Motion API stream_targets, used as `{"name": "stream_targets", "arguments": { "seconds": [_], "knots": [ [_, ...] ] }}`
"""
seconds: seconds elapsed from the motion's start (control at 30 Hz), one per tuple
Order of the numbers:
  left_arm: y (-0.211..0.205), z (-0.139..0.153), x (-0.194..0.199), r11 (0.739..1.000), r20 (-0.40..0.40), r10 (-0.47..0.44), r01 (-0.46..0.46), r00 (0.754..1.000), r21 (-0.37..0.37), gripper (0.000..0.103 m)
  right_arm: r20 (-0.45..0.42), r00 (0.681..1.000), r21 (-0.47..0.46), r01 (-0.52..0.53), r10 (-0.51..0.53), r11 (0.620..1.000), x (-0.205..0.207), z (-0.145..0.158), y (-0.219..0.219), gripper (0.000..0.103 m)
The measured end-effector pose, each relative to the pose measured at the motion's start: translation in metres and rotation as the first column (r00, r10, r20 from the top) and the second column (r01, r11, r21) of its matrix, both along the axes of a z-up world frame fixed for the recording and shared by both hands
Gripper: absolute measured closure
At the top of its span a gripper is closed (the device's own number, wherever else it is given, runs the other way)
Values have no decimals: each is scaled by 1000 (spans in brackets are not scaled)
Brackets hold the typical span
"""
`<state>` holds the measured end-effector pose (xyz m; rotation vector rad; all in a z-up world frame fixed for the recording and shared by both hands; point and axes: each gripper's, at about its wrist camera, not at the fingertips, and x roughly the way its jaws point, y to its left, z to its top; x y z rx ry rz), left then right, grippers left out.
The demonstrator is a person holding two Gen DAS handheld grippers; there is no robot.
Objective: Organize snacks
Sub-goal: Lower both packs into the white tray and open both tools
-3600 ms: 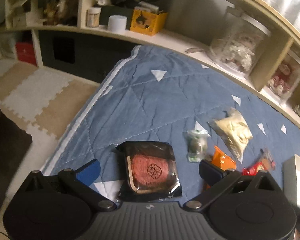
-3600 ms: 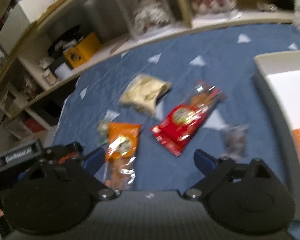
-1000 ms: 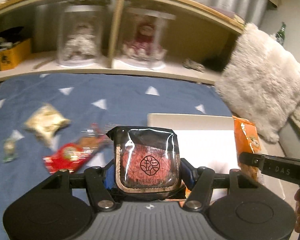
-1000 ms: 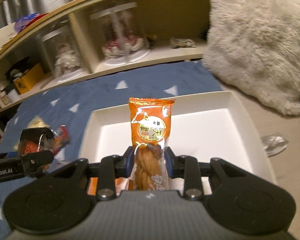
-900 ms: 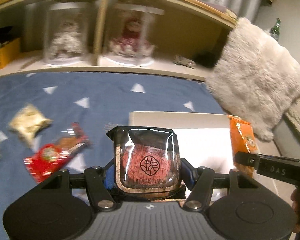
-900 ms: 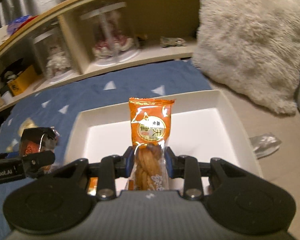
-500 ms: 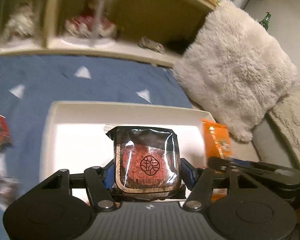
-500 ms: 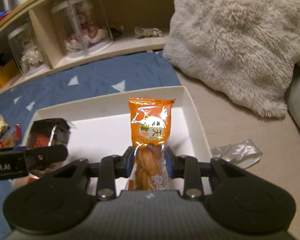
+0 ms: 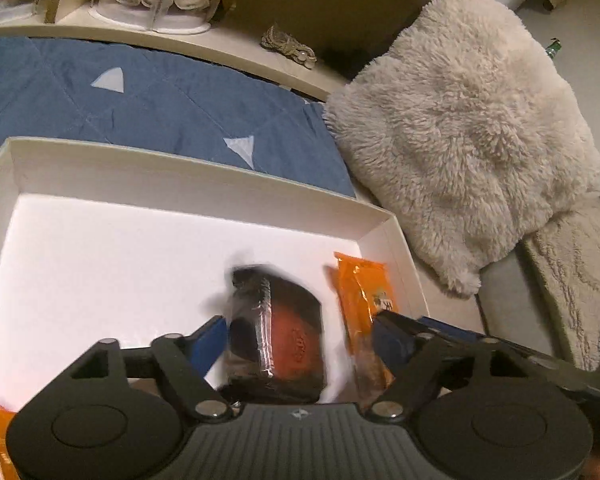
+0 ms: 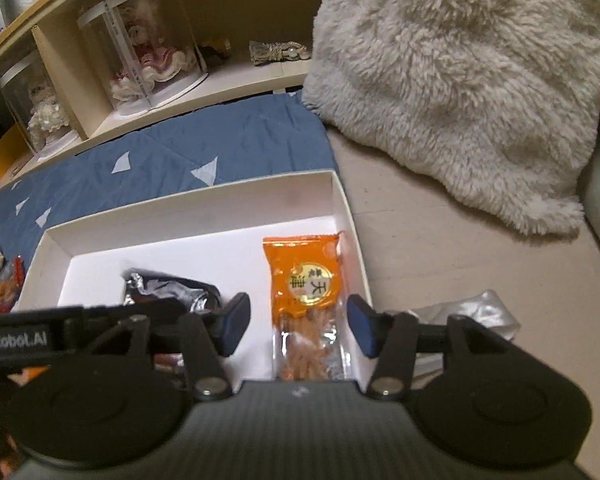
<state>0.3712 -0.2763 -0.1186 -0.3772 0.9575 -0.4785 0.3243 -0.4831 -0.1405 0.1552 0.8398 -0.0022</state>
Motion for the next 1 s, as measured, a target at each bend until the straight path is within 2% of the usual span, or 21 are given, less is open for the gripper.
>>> {"name": "stream_targets", "arguments": {
  "seconds": [0.17, 0.37, 0.53, 0.67, 0.9, 1.0],
  "knots": [
    [3, 11, -8, 998, 20, -12, 11, 1000, 57, 22, -2, 1000, -5, 0, 0, 1000, -16, 11, 1, 43],
    [14, 28, -25, 996, 35, -20, 17, 999, 82, 22, 3, 1000, -8, 11, -11, 1000, -37, 25, 6, 43],
    [23, 39, -40, 995, 40, -19, 15, 999, 97, 14, 12, 999, -4, 29, -29, 1000, -56, 36, 11, 43],
    [31, 47, -51, 994, 45, -16, 11, 999, 111, 13, 20, 999, -12, 48, -48, 999, -71, 44, 17, 42],
    [45, 59, -71, 991, 56, -28, 20, 998, 134, 6, 32, 996, 1, 81, -81, 997, -100, 55, 24, 35],
    [51, 63, -79, 989, 62, -35, 26, 997, 144, 1, 41, 994, 25, 101, -102, 995, -109, 58, 27, 27]
  ]
}}
